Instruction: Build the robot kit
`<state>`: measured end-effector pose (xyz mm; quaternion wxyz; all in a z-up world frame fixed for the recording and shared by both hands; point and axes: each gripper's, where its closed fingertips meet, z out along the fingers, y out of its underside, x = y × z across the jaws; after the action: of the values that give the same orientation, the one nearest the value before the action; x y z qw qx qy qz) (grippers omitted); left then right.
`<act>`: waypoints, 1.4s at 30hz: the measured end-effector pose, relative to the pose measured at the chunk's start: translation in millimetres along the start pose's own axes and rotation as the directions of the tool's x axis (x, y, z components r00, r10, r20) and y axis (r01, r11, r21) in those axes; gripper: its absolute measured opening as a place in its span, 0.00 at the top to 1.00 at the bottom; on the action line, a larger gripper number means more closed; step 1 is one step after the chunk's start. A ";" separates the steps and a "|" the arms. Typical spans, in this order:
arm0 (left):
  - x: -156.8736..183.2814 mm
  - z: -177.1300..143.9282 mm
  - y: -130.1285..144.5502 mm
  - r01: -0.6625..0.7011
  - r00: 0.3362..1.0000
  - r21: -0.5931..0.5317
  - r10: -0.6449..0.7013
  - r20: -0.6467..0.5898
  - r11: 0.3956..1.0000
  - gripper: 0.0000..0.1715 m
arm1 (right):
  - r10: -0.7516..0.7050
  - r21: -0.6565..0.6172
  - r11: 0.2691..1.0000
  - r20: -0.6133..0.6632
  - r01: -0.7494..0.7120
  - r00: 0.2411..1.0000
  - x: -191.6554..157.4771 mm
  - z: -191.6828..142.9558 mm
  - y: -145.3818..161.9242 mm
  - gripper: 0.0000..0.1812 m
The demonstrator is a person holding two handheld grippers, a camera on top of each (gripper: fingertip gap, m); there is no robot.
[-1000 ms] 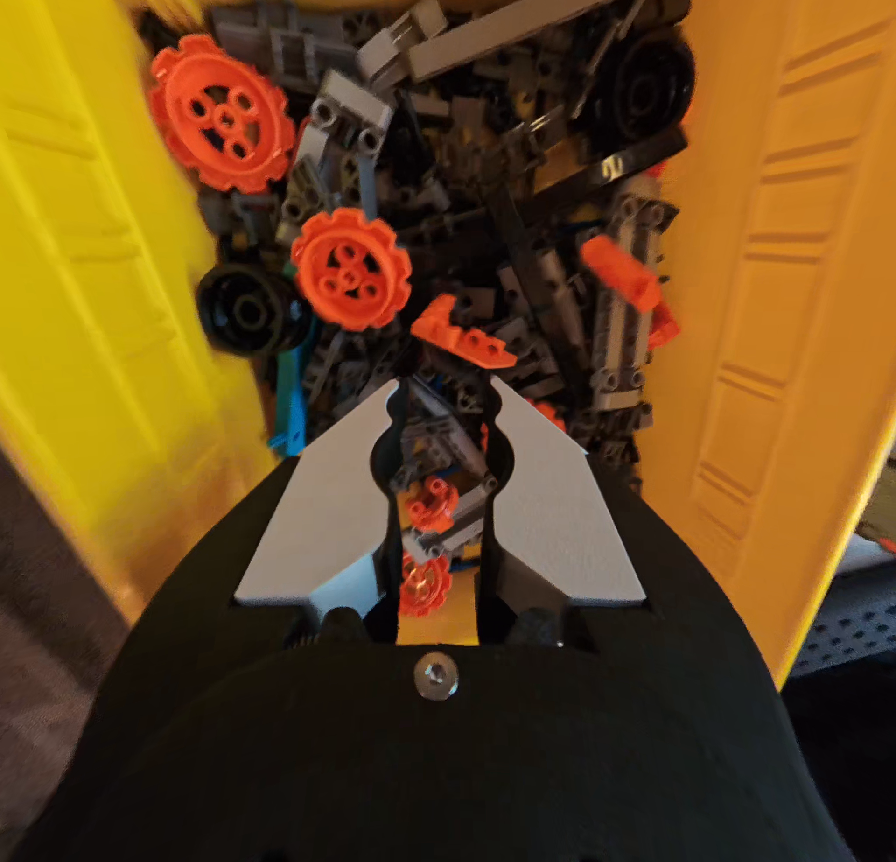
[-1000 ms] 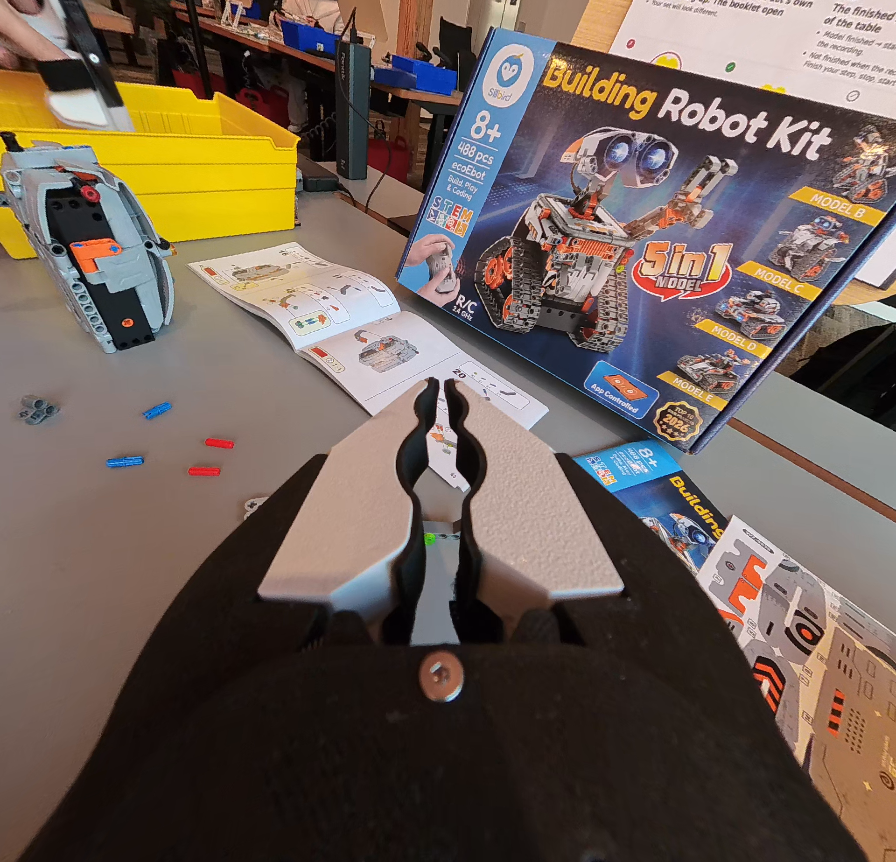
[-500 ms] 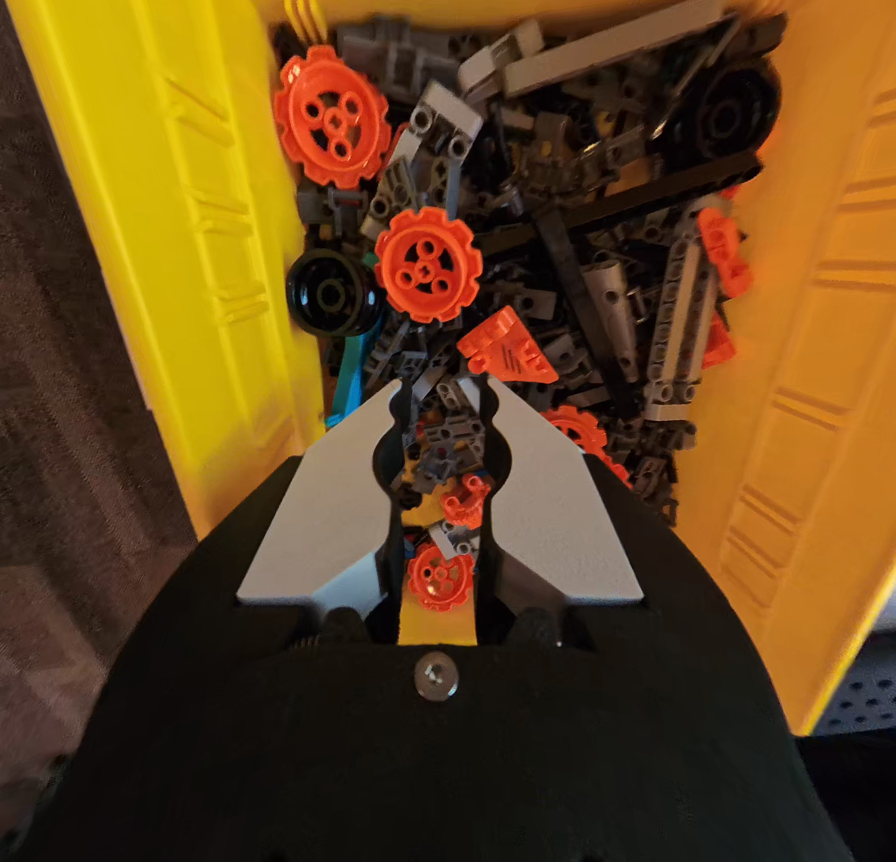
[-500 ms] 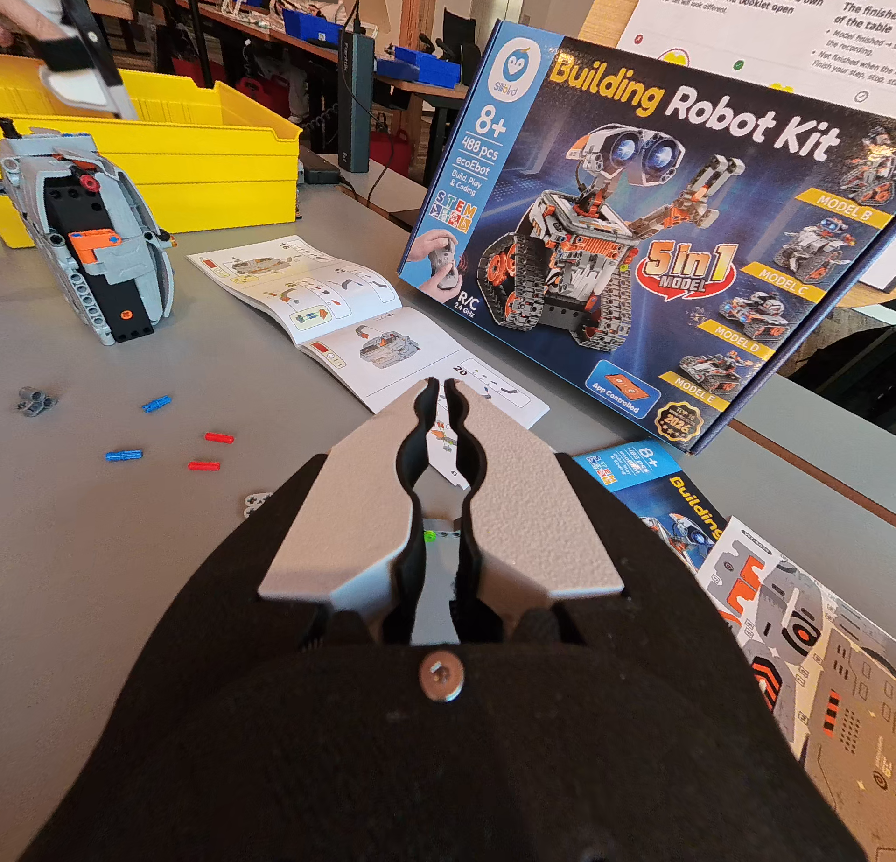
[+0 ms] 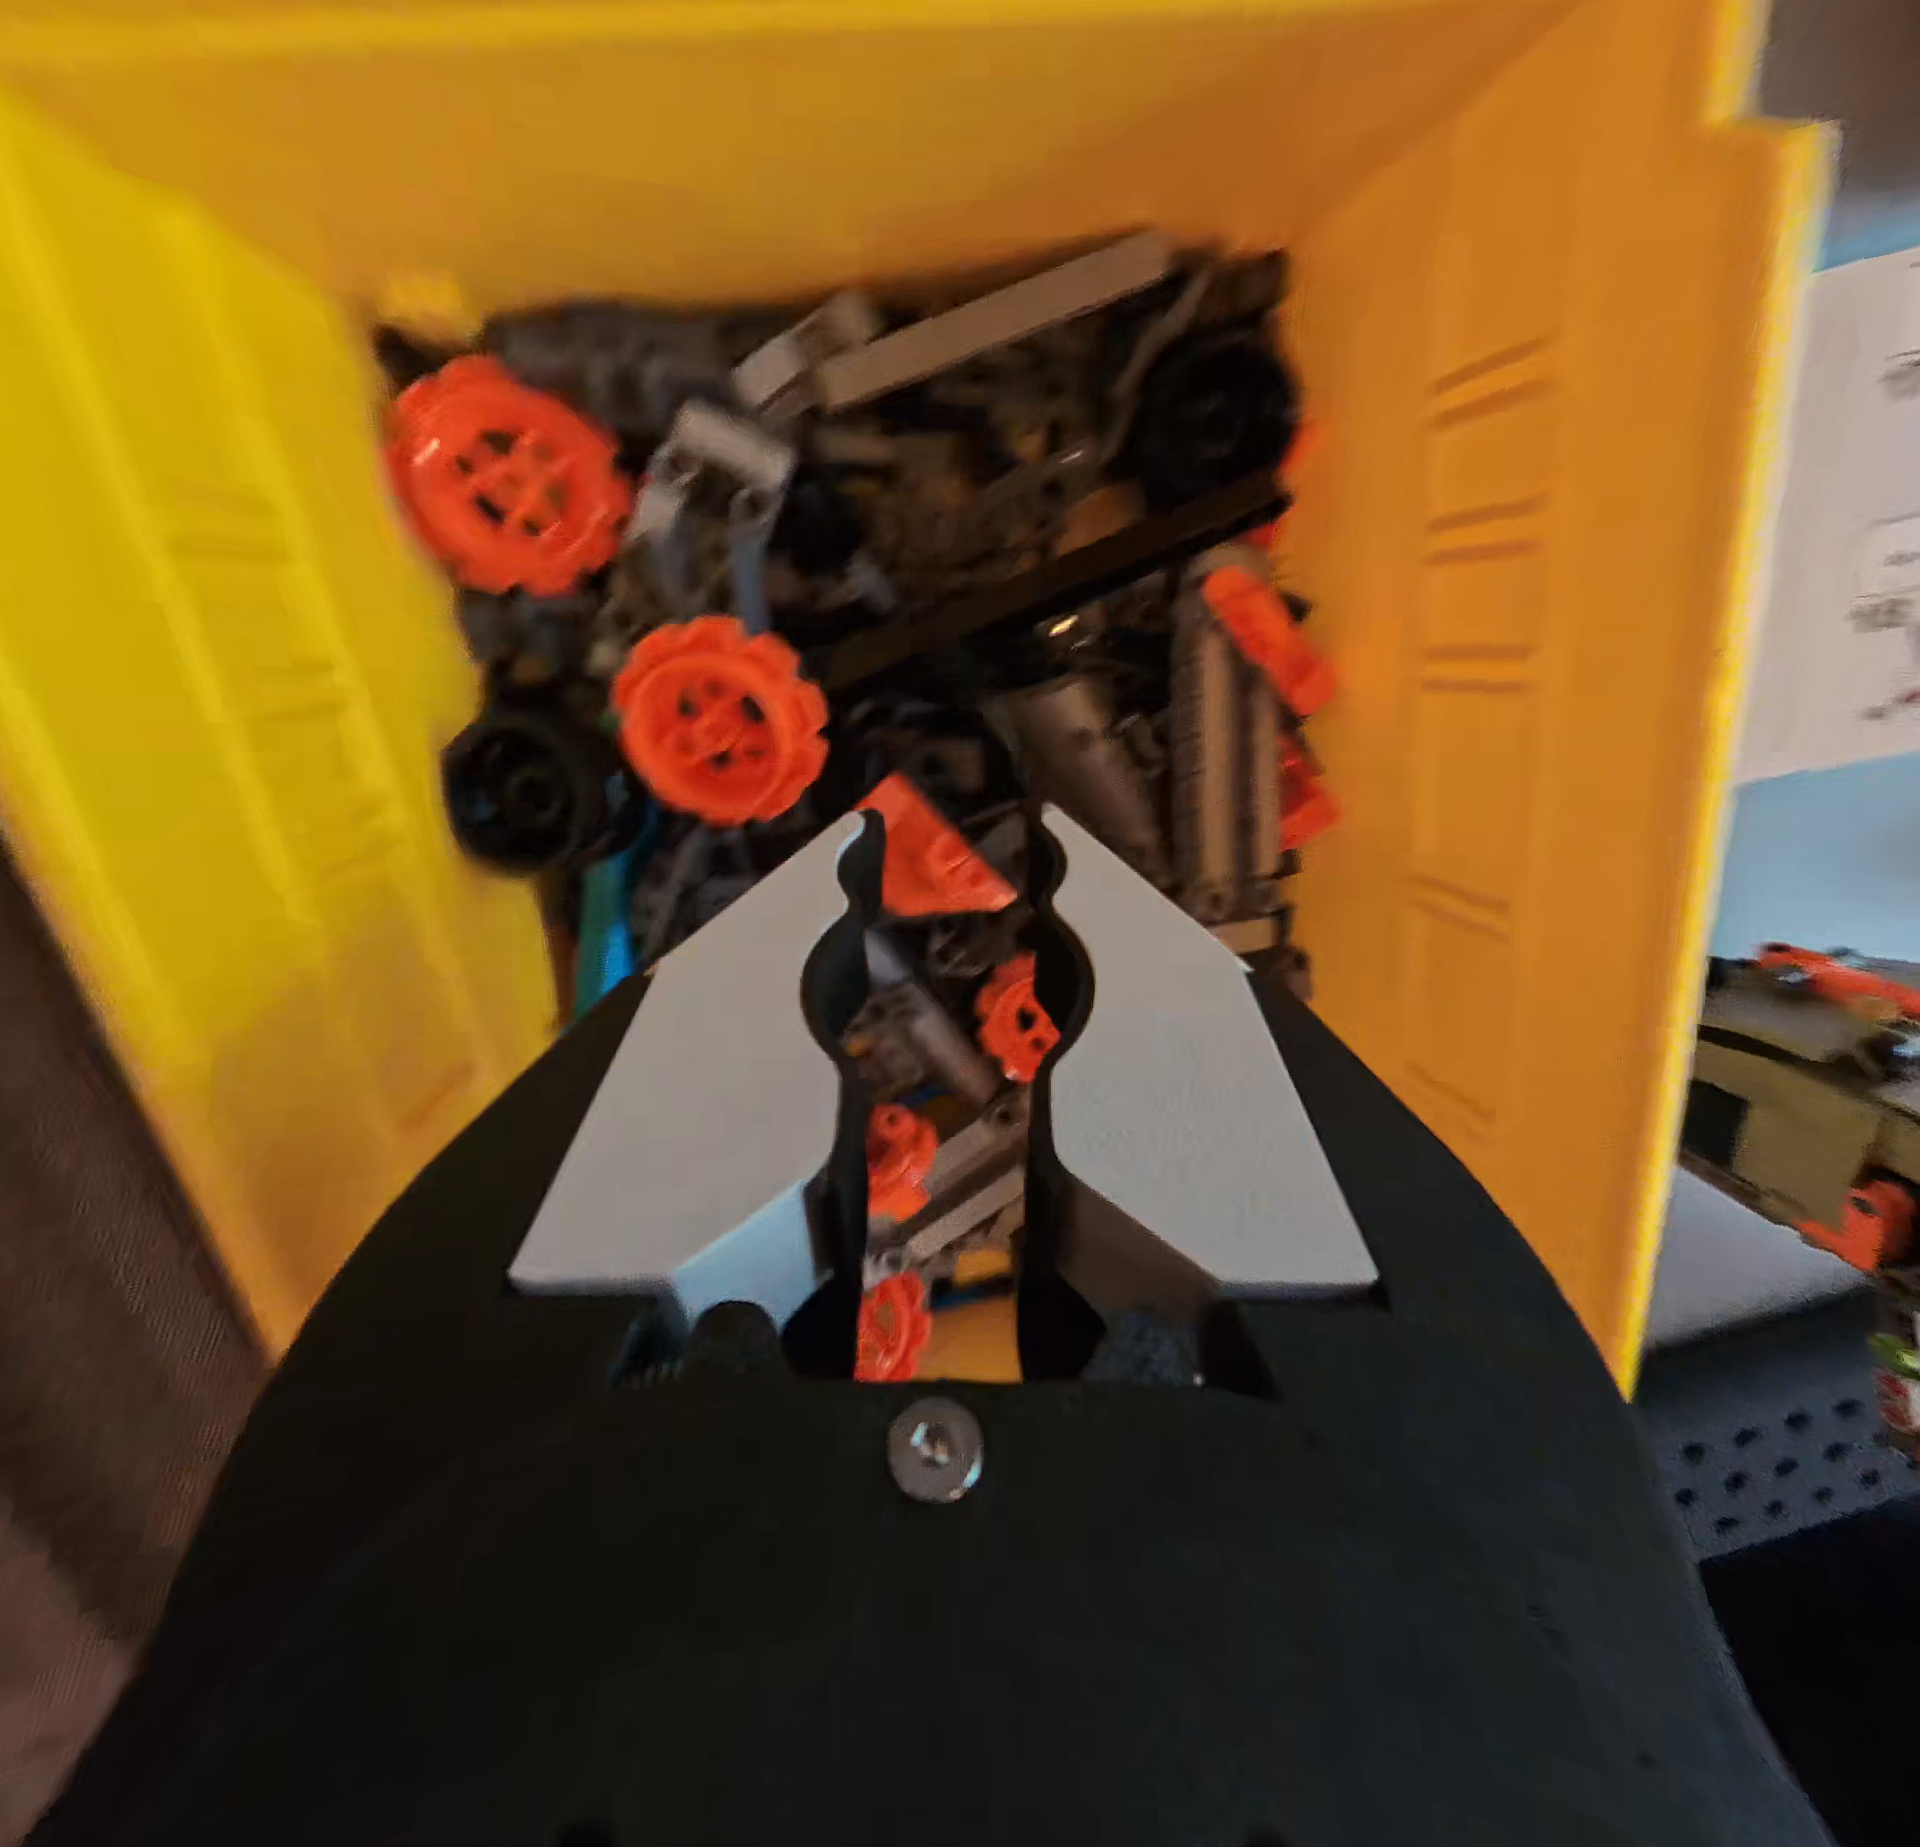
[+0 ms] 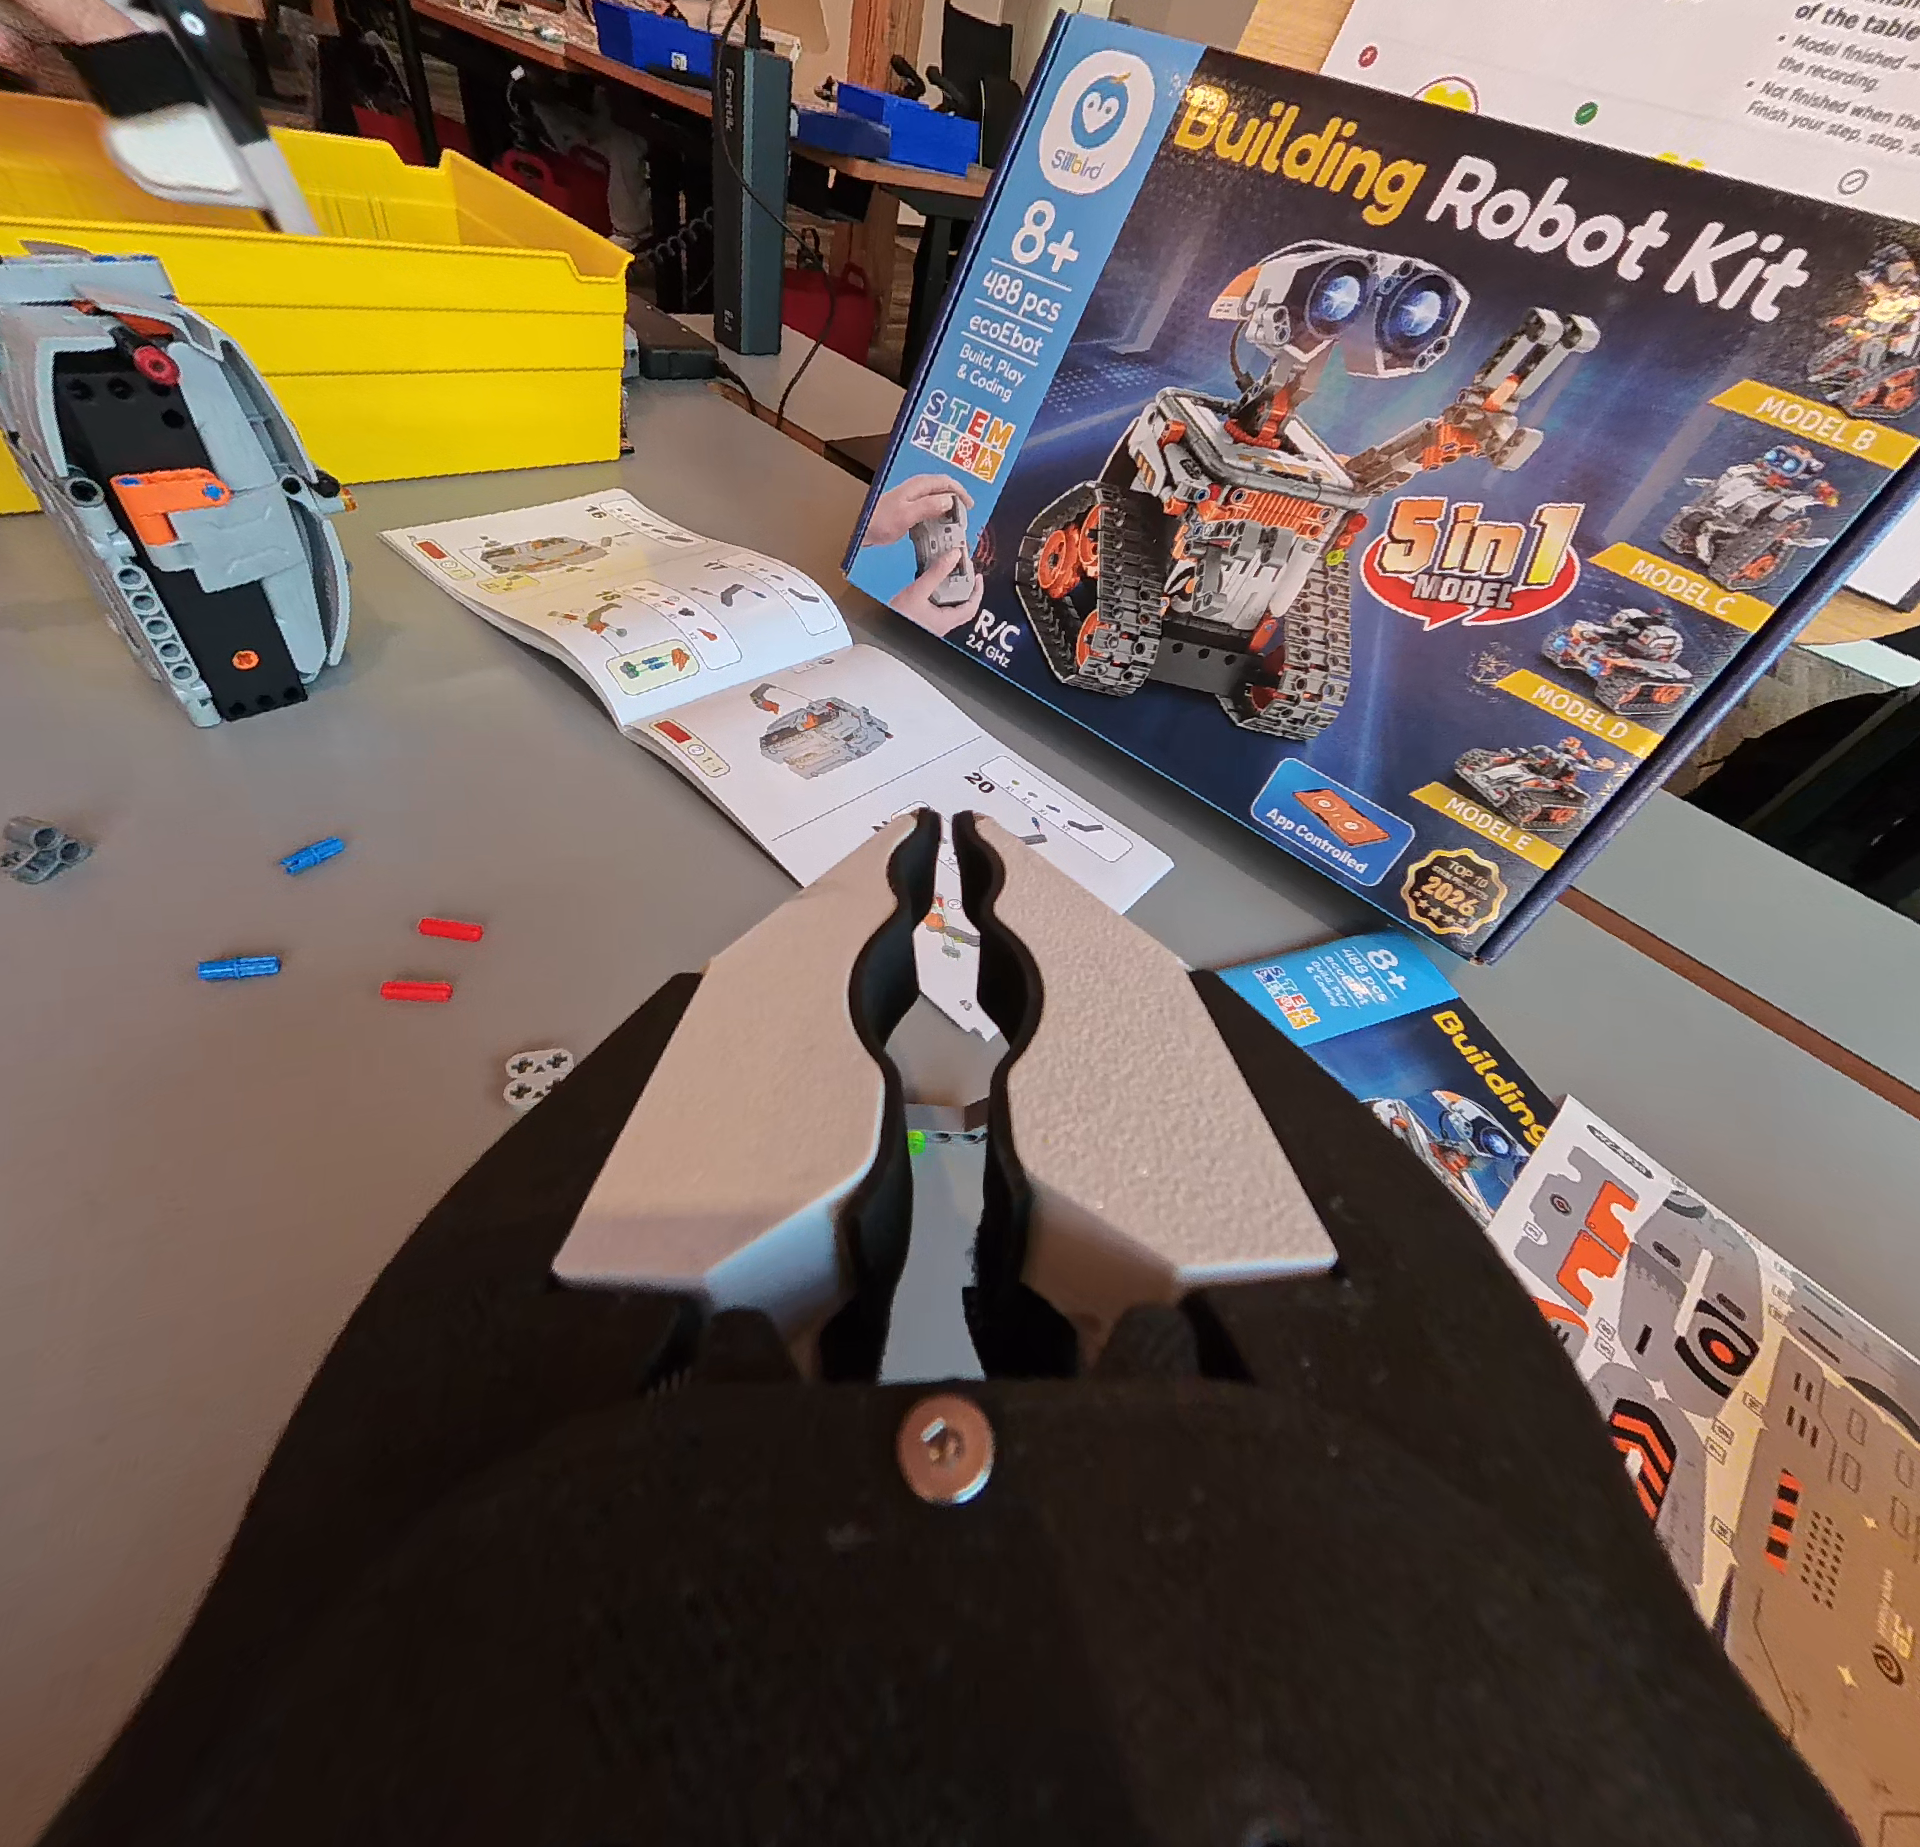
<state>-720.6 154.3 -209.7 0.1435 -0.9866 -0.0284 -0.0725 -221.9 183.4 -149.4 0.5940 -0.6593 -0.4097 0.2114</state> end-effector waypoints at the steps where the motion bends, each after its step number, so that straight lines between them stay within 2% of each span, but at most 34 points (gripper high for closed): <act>1: -10.4 -3.2 7.7 0.035 0.999 -0.023 -0.035 0.034 0.999 0.83 | -0.001 -0.002 1.000 -0.001 0.001 1.000 0.2 0.1 0.3 0.98; 5: -32.9 -9.6 33.4 0.146 0.987 -0.096 -0.139 0.075 0.985 0.72 | -0.004 -0.011 1.000 0.003 0.004 1.000 -0.9 1.5 2.2 0.98; 8: -34.6 -3.0 29.9 0.200 0.980 -0.082 -0.198 0.028 0.976 0.69 | -0.013 -0.019 1.000 0.006 0.013 1.000 -2.3 2.6 3.6 0.98; 10: -33.0 5.7 31.7 0.249 0.968 -0.114 -0.251 -0.003 0.962 0.65 | -0.020 -0.023 1.000 0.006 0.020 1.000 -3.0 3.1 4.3 0.98; 15: -20.6 16.4 38.1 0.222 0.971 -0.185 -0.233 -0.042 0.957 0.69 | -0.027 -0.028 0.999 0.011 0.028 1.000 -4.4 3.4 4.6 0.98; 17: -7.8 12.4 31.4 0.187 0.973 -0.158 -0.205 -0.105 0.970 0.75 | -0.030 -0.029 0.999 0.012 0.031 0.999 -4.7 3.6 4.6 0.98; 20: 13.6 5.5 20.4 0.125 0.967 -0.109 -0.145 -0.210 0.986 0.78 | -0.033 -0.030 0.999 0.015 0.034 0.999 -5.6 3.9 4.9 0.98; 21: 10.0 4.9 21.6 0.114 0.975 -0.109 -0.133 -0.180 0.987 0.79 | -0.034 -0.033 0.999 0.016 0.035 0.999 -5.9 4.2 5.3 0.98; 24: -26.5 0.3 28.3 0.177 0.984 -0.105 -0.175 0.023 0.979 0.78 | -0.041 -0.036 0.998 0.018 0.041 0.999 -6.9 4.5 5.8 0.98; 27: -48.3 -4.2 35.7 0.250 0.964 -0.102 -0.237 0.120 0.963 0.74 | -0.046 -0.039 0.998 0.019 0.047 0.999 -7.3 4.8 6.0 0.98; 29: -45.9 -0.5 38.6 0.252 0.965 -0.122 -0.239 0.108 0.960 0.75 | -0.048 -0.041 0.998 0.019 0.049 0.999 -7.5 4.9 6.2 0.98; 32: -42.0 10.2 45.4 0.236 0.969 -0.187 -0.216 0.122 0.953 0.66 | -0.050 -0.044 0.998 0.020 0.051 0.999 -7.9 5.1 6.8 0.98; 35: -40.0 18.5 55.2 0.222 0.971 -0.256 -0.191 0.141 0.941 0.63 | -0.054 -0.047 0.997 0.020 0.054 0.998 -8.0 5.1 7.0 0.98; 38: -29.3 20.3 65.4 0.218 0.976 -0.312 -0.202 0.084 0.925 0.65 | -0.056 -0.048 0.997 0.022 0.057 0.998 -8.4 5.2 7.2 0.98; 42: -23.1 20.2 58.7 0.204 0.978 -0.284 -0.207 0.019 0.937 0.70 | -0.064 -0.051 0.997 0.027 0.065 0.998 -9.8 5.5 7.4 0.98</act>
<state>-736.1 103.1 -248.7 -0.0081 -0.9881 -0.1197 -0.0960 -229.7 179.3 -159.7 0.5780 -0.6582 -0.4436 0.1896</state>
